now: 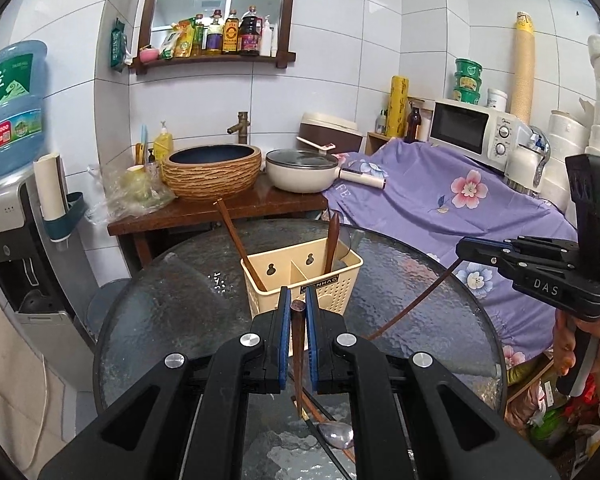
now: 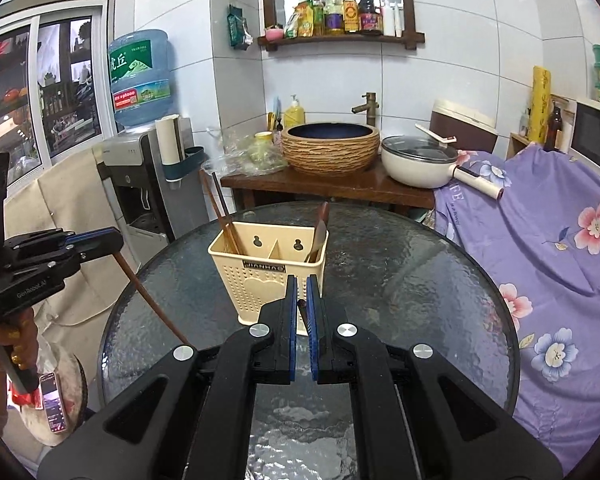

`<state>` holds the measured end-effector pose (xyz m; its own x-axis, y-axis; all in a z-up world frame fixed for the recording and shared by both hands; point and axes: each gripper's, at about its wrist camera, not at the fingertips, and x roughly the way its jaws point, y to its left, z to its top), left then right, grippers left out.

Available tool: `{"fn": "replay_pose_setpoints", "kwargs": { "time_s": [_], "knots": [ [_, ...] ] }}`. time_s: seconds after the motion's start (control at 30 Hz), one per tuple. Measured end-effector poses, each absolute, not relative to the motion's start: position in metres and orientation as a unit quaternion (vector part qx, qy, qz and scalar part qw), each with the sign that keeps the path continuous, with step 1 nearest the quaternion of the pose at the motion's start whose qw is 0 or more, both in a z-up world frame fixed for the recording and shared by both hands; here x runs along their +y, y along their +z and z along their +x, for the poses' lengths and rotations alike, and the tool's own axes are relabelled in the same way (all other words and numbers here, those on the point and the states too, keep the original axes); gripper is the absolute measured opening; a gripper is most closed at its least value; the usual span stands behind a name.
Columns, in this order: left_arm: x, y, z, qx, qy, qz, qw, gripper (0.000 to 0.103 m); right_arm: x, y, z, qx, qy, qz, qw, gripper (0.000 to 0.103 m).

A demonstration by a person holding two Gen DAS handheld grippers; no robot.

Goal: Organize utensils

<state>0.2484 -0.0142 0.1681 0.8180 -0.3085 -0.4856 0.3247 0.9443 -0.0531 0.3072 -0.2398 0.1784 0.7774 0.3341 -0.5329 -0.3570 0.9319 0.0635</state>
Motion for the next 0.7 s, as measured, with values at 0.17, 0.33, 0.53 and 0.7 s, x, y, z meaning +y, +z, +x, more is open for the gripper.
{"fn": "replay_pose_setpoints", "kwargs": {
  "time_s": [0.17, 0.33, 0.53, 0.7],
  "knots": [
    [-0.015, 0.173, 0.264, 0.265, -0.167, 0.009, 0.949, 0.007, -0.234, 0.189, 0.327, 0.298, 0.19, -0.016, 0.935, 0.005],
    [-0.012, 0.179, 0.276, 0.277, -0.168, -0.004, 0.946, 0.007, -0.231, 0.197, 0.337, 0.307, 0.193, -0.013, 0.932, 0.005],
    [-0.017, 0.192, 0.282, 0.274, -0.165, 0.007, 0.947, 0.007, -0.23, 0.211, 0.343, 0.314, 0.198, -0.001, 0.928, 0.005],
    [-0.019, 0.215, 0.288, 0.271, -0.173, -0.002, 0.947, 0.007, -0.226, 0.237, 0.348, 0.306, 0.203, 0.005, 0.93, 0.005]
  ]
}}
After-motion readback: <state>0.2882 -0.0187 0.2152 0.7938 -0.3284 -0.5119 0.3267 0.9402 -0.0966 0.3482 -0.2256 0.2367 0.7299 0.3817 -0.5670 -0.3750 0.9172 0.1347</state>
